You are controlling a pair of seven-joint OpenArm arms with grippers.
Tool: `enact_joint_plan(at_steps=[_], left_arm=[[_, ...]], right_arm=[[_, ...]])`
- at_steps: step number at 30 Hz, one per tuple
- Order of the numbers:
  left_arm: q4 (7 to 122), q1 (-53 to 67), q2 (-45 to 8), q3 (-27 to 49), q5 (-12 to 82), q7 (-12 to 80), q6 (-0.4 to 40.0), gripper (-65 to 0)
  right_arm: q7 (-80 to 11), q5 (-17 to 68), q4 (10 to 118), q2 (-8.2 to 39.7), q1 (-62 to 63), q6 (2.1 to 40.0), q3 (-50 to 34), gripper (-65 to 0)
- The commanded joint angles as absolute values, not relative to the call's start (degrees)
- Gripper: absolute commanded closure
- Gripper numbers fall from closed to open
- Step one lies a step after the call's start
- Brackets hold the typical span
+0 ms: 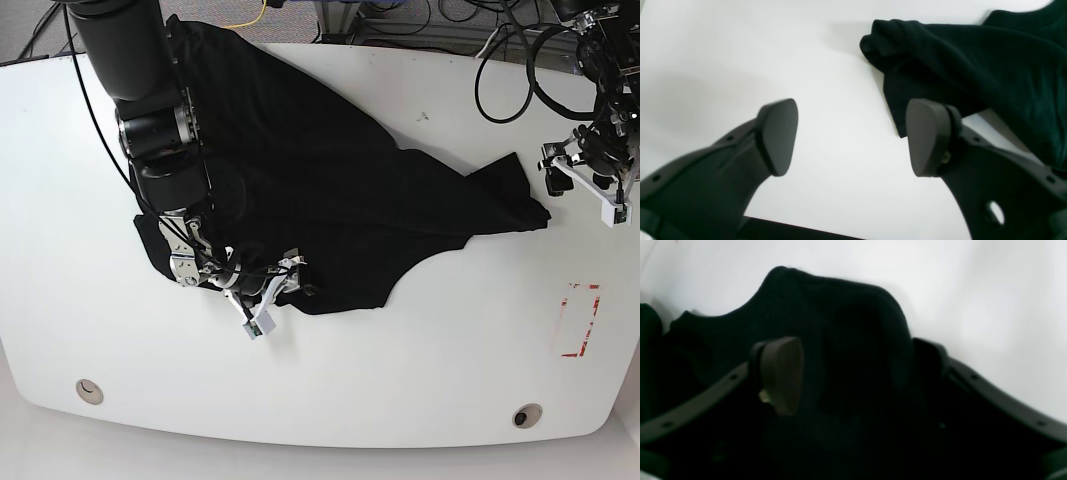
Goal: Layout the t-shirt on the table in an organized manner, then fold the t-shirt properly
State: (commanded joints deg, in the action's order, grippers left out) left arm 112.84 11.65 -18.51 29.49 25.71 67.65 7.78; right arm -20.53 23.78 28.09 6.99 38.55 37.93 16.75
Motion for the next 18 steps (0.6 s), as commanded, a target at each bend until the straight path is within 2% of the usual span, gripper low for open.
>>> enact_joint_plan(at_steps=[2, 4, 5, 8, 11, 16, 18], left_arm=[[112.8, 11.6, -18.5, 29.5, 25.7, 67.6, 7.8, -47.8], [112.8, 11.6, -18.5, 29.5, 25.7, 67.6, 7.8, -47.8], [112.8, 11.6, -18.5, 29.5, 25.7, 67.6, 7.8, -47.8], [112.8, 11.6, -18.5, 29.4, 25.7, 67.6, 7.8, -47.8], [112.8, 11.6, -18.5, 29.3, 25.7, 67.6, 7.8, -47.8], [112.8, 11.6, -18.5, 29.3, 25.7, 67.6, 7.8, -47.8], [112.8, 11.6, -18.5, 29.3, 25.7, 67.6, 7.8, -47.8]], right_arm=[[-20.5, 23.8, 28.1, 7.0, 38.6, 37.9, 16.7, -14.6], [-20.5, 23.8, 28.1, 7.0, 38.9, 37.8, 16.7, -3.5], [-20.5, 23.8, 28.1, 7.0, 38.9, 37.7, 16.7, 0.0], [-19.9, 23.8, 28.1, 7.9, 39.3, 37.3, 16.6, -1.6], [-17.5, 23.9, 27.9, 9.2, 39.9, 37.1, 16.6, 0.0], [-15.0, 24.2, 27.9, 12.8, 40.1, 32.4, 16.5, 0.0], [-13.7, 24.2, 27.9, 14.1, 40.3, 31.6, 16.5, 0.0]])
